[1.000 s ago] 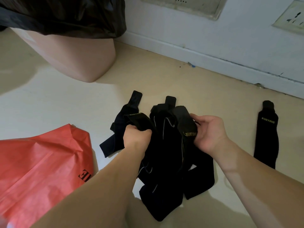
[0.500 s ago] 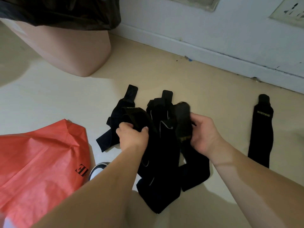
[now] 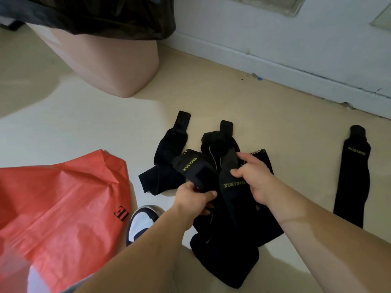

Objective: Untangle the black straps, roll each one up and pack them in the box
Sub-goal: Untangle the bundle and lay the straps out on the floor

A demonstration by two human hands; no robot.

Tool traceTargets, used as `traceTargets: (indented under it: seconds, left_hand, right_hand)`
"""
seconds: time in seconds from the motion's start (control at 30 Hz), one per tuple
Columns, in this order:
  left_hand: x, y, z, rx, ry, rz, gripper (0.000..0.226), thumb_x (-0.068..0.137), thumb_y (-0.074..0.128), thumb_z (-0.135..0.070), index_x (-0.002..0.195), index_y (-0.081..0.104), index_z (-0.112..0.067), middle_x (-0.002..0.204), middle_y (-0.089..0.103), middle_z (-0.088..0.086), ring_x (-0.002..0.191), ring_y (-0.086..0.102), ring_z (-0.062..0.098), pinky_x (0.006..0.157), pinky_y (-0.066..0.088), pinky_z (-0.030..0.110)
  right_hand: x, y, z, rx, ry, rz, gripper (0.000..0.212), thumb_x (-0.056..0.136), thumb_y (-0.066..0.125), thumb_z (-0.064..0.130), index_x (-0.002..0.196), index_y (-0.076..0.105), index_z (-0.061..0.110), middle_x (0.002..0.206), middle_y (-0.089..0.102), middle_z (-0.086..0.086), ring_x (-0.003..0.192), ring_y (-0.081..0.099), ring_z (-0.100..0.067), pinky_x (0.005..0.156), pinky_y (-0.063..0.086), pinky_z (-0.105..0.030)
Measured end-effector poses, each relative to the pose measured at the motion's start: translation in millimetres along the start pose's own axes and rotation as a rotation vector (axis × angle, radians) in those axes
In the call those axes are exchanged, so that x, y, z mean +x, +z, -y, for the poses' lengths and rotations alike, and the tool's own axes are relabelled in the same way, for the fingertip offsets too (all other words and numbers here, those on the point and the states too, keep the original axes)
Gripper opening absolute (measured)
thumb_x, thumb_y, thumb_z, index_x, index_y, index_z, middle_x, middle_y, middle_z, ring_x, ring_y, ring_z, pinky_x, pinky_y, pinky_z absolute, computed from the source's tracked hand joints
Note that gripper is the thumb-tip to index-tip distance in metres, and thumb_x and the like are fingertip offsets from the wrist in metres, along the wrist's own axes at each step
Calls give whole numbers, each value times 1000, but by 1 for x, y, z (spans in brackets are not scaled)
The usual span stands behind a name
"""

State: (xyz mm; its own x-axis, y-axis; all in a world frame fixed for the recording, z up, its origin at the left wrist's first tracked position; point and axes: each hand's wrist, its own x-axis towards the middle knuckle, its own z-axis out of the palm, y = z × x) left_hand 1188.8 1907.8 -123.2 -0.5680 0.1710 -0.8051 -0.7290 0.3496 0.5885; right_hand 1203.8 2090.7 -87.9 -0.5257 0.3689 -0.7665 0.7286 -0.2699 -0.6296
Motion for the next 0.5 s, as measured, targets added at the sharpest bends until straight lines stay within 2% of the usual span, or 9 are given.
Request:
traceTargets:
  seconds: [0.07, 0.13, 0.23, 0.27, 0.33, 0.4, 0.47, 0.5]
  left_hand:
    - [1, -5, -2, 5, -11, -1, 28, 87, 86, -10, 111, 71, -9, 100, 81, 11, 76, 76, 21, 66, 64, 31]
    - [-1, -7, -8, -17, -35, 17, 32, 88, 86, -19, 115, 72, -9, 105, 81, 10, 88, 79, 25, 75, 67, 35]
    - [1, -11, -23, -122, -175, 10, 56, 92, 70, -63, 116, 70, -13, 104, 79, 13, 91, 79, 33, 80, 67, 43]
    - [5, -13, -29, -137, -207, -10, 61, 93, 62, -70, 115, 68, -13, 102, 78, 14, 89, 79, 34, 78, 68, 44]
    - [13, -17, -39, -112, -188, -89, 51, 99, 62, -61, 116, 66, -13, 103, 76, 14, 86, 77, 32, 71, 67, 41]
    - [24, -23, -43, -123, -94, -185, 40, 98, 74, -36, 129, 64, -12, 111, 72, 10, 93, 74, 29, 73, 66, 39]
    - [34, -32, -48, -215, -47, -217, 54, 93, 79, -14, 143, 57, -12, 119, 71, 11, 98, 75, 29, 76, 66, 38]
    - [36, -36, -51, -280, -46, -196, 60, 92, 78, -6, 147, 55, -13, 122, 72, 12, 98, 76, 29, 72, 66, 36]
  right_hand:
    - [3, 2, -7, -2, -8, -13, 61, 90, 68, -9, 136, 69, 31, 130, 71, -7, 114, 70, -30, 103, 58, -52]
    - [2, 3, -10, 12, -11, -22, 52, 92, 67, -8, 120, 71, 35, 126, 71, -6, 112, 71, -29, 102, 59, -51]
    - [1, 6, -11, 14, -8, -21, 49, 94, 65, -8, 103, 69, 41, 121, 71, -5, 110, 72, -30, 99, 60, -52]
    - [1, 7, -11, 9, -6, -17, 50, 95, 64, -8, 102, 69, 41, 120, 72, -5, 110, 72, -31, 99, 61, -52]
    - [2, 8, -11, -40, -2, -27, 51, 93, 61, -11, 108, 70, 37, 118, 73, -7, 109, 71, -32, 98, 61, -53]
    - [4, 10, -11, -96, 10, -40, 51, 87, 58, -12, 110, 72, 30, 117, 74, -10, 109, 70, -34, 99, 60, -54]
    - [4, 11, -10, -106, 16, -66, 50, 81, 57, -10, 110, 75, 27, 115, 74, -11, 107, 70, -35, 98, 60, -53]
    - [5, 11, -10, -87, 16, -85, 50, 80, 56, -10, 111, 75, 25, 114, 74, -12, 106, 70, -34, 95, 61, -50]
